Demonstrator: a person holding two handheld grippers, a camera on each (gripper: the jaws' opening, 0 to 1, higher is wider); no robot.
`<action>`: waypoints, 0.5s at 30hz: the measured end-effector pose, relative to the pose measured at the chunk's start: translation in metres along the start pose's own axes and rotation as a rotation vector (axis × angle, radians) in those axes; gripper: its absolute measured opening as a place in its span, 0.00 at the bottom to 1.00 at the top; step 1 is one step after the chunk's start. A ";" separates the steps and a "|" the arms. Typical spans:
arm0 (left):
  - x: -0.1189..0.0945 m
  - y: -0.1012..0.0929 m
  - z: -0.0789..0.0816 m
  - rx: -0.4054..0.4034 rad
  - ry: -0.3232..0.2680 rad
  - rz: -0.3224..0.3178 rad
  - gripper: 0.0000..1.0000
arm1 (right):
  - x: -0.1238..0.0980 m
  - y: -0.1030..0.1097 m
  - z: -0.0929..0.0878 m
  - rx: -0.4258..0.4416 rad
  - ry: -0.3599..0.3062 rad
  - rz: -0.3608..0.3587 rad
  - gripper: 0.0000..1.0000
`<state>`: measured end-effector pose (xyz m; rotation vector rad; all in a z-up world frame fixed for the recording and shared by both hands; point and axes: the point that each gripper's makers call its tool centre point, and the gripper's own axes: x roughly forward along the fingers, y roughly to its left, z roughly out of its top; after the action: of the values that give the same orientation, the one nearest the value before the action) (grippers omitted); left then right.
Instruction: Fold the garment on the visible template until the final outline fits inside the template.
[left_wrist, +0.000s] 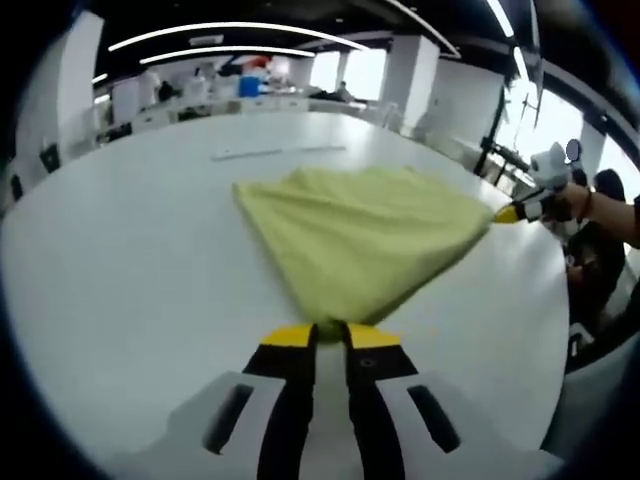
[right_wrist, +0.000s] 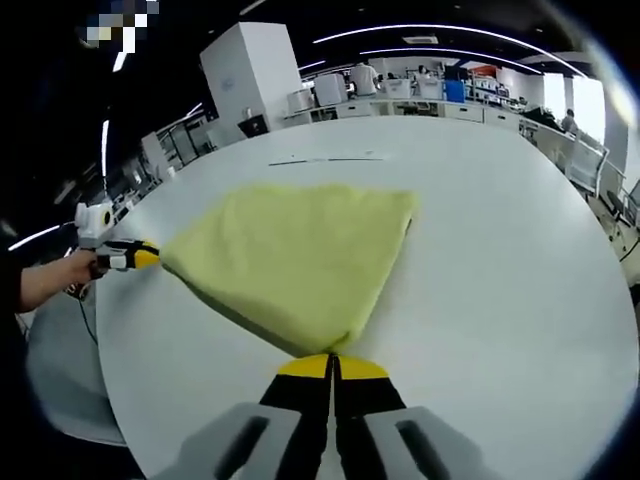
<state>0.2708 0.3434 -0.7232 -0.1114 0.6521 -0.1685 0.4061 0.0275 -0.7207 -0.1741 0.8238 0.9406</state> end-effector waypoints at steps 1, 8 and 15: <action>0.001 0.001 -0.003 0.009 0.015 0.006 0.05 | 0.000 0.000 0.000 -0.001 0.001 0.000 0.00; 0.000 -0.001 -0.005 0.086 0.050 0.007 0.00 | -0.006 -0.003 0.003 -0.044 -0.006 0.001 0.00; -0.002 0.000 -0.005 0.103 0.055 0.006 0.00 | -0.007 -0.001 -0.002 -0.030 0.013 0.017 0.00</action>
<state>0.2660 0.3436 -0.7256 -0.0055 0.6976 -0.2001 0.4034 0.0214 -0.7172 -0.1998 0.8244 0.9686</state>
